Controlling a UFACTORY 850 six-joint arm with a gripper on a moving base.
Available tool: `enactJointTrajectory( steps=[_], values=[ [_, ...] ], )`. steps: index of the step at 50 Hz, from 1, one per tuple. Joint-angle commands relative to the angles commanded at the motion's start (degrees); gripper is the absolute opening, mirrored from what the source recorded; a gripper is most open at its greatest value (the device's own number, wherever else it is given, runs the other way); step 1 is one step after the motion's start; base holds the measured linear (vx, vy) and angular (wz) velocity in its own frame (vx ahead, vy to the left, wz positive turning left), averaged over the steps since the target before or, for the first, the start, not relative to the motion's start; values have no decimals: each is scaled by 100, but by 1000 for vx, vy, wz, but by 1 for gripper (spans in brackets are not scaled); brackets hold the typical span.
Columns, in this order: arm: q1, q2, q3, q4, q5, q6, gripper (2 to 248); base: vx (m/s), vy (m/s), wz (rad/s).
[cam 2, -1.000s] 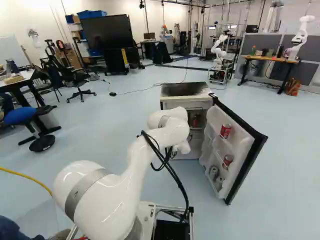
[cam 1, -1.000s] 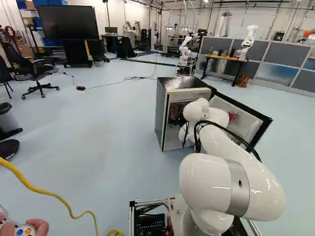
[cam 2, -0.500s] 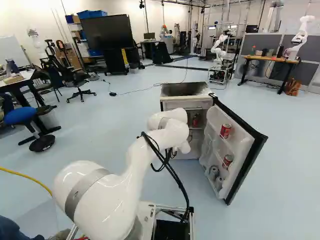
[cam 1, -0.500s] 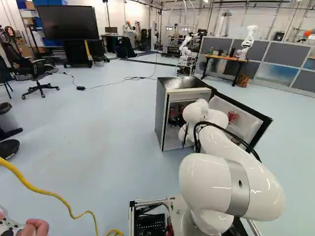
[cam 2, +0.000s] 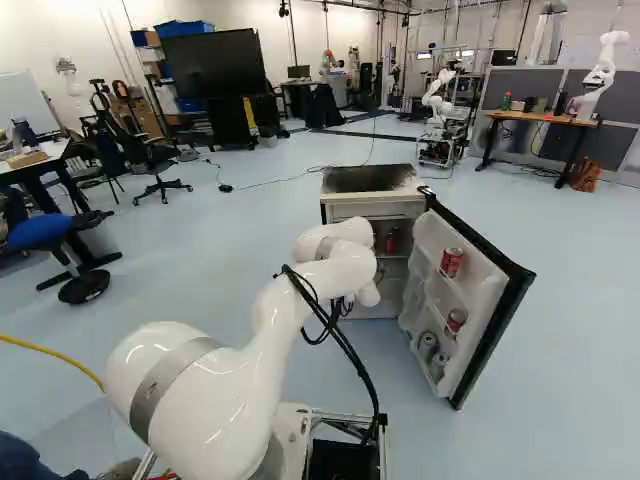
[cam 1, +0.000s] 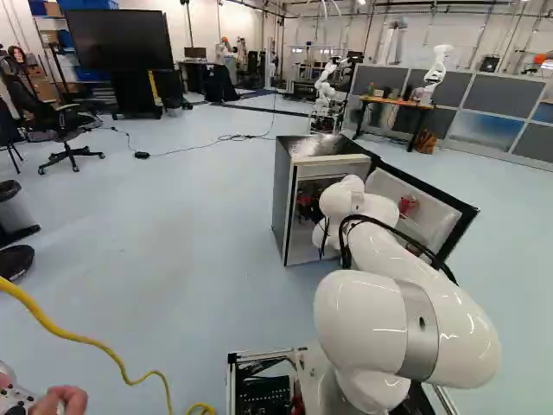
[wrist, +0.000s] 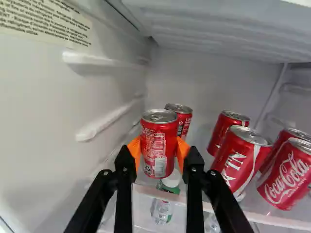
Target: Grab a drink from the fridge
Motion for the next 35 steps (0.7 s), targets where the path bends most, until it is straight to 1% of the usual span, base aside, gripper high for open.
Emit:
enactJointTrajectory(
  steps=[2, 3, 16, 35],
  values=[
    [1, -2, -4, 0, 0, 0, 111, 0, 0, 0],
    [2, -3, -6, 0, 0, 0, 89, 0, 0, 0],
    [3, 20, 18, 0, 0, 0, 88, 0, 0, 0],
    [7, 407, 419, 0, 0, 0, 88, 0, 0, 0]
  ],
)
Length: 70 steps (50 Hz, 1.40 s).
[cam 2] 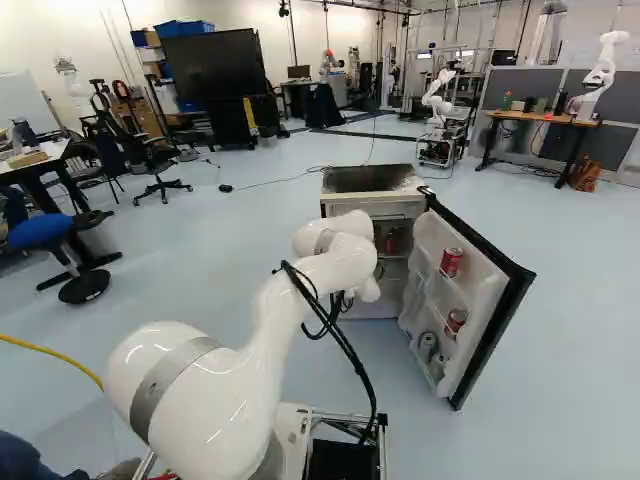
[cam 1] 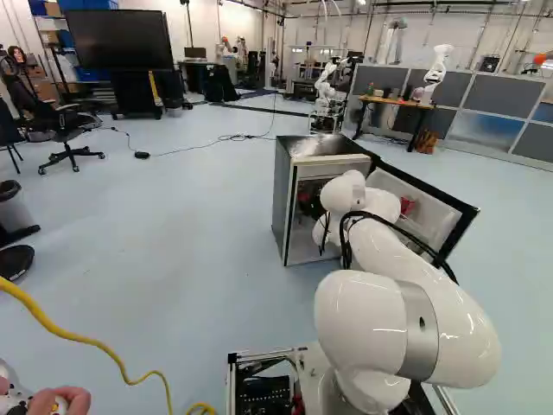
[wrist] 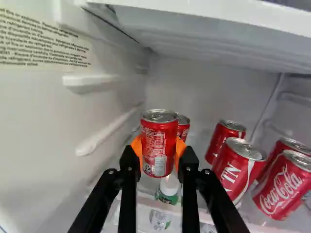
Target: Grab a drink from the fridge
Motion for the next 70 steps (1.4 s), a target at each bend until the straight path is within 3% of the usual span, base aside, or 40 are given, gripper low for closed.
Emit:
enactJointTrajectory(
  steps=[18, 48, 70],
  values=[
    [-31, 322, 535, 0, 0, 0, 88, 0, 0, 0],
    [-176, 1705, 2601, 0, 0, 0, 88, 0, 0, 0],
    [-308, 2607, 3851, 0, 0, 0, 88, 0, 0, 0]
  ],
)
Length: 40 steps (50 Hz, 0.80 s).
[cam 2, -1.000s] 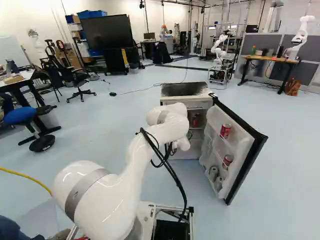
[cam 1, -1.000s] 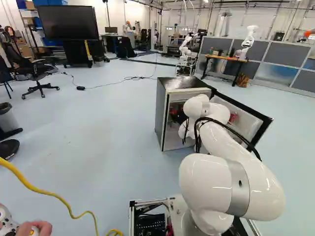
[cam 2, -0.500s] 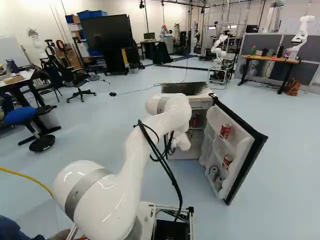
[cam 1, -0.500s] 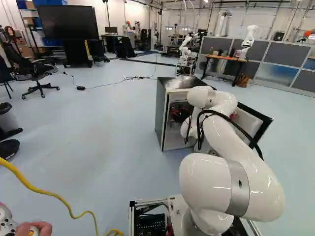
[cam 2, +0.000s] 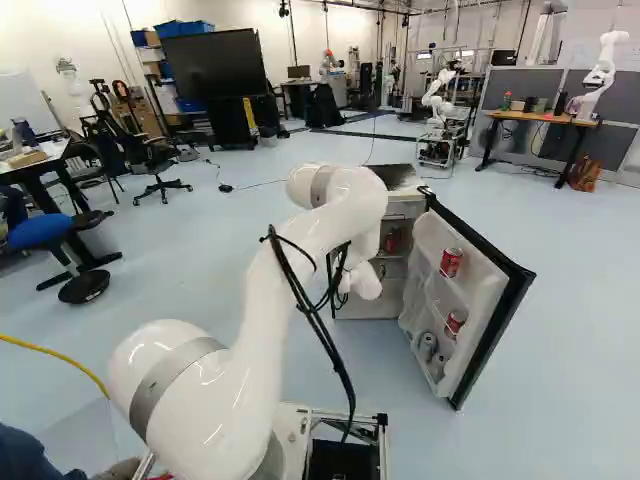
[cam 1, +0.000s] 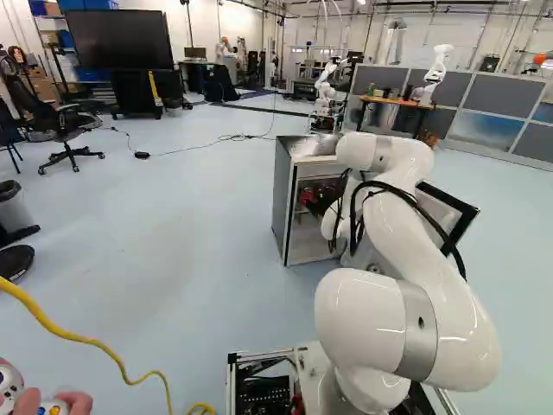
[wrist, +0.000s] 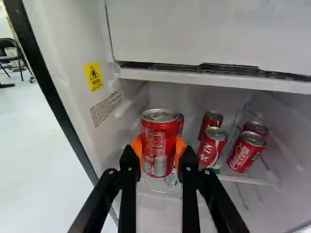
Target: Grab a drink from the fridge
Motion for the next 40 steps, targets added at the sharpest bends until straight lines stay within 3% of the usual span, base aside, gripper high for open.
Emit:
enactJointTrajectory(
  steps=[40],
  values=[
    [-362, 1475, 1887, 0, 0, 0, 88, 0, 0, 0]
  ],
)
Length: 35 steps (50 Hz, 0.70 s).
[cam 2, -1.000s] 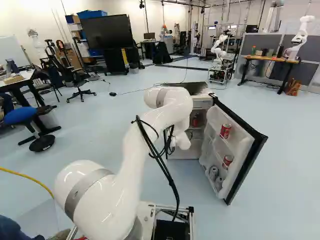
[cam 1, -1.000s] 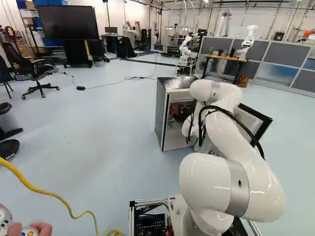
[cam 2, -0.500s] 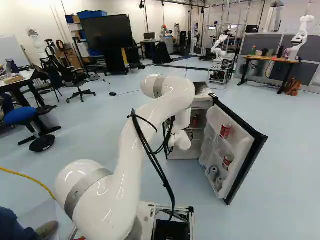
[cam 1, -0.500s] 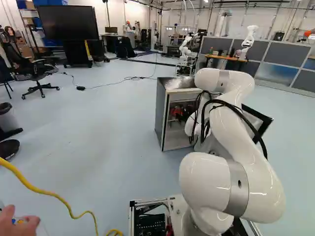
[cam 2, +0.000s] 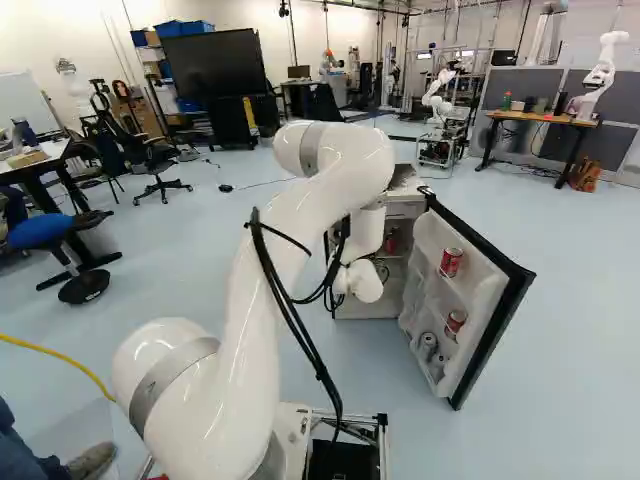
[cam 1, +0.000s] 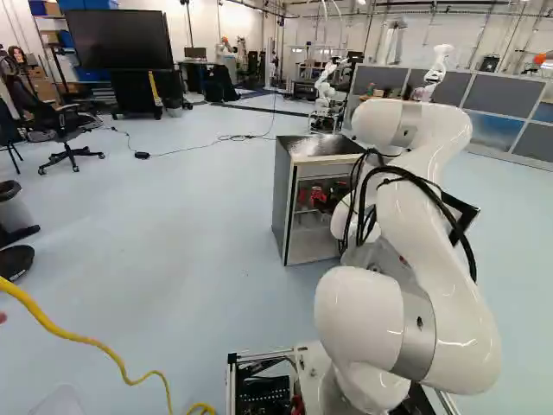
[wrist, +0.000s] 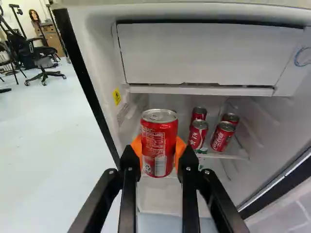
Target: Grab a drink from the fridge
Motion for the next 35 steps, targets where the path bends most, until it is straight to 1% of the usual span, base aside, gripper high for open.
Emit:
enactJointTrajectory(
  steps=[17, 24, 35],
  values=[
    [-193, 587, 679, 0, 0, 0, 88, 0, 0, 0],
    [-224, 759, 827, 0, 0, 0, 88, 0, 0, 0],
    [-232, 970, 944, 0, 0, 0, 88, 0, 0, 0]
  ],
)
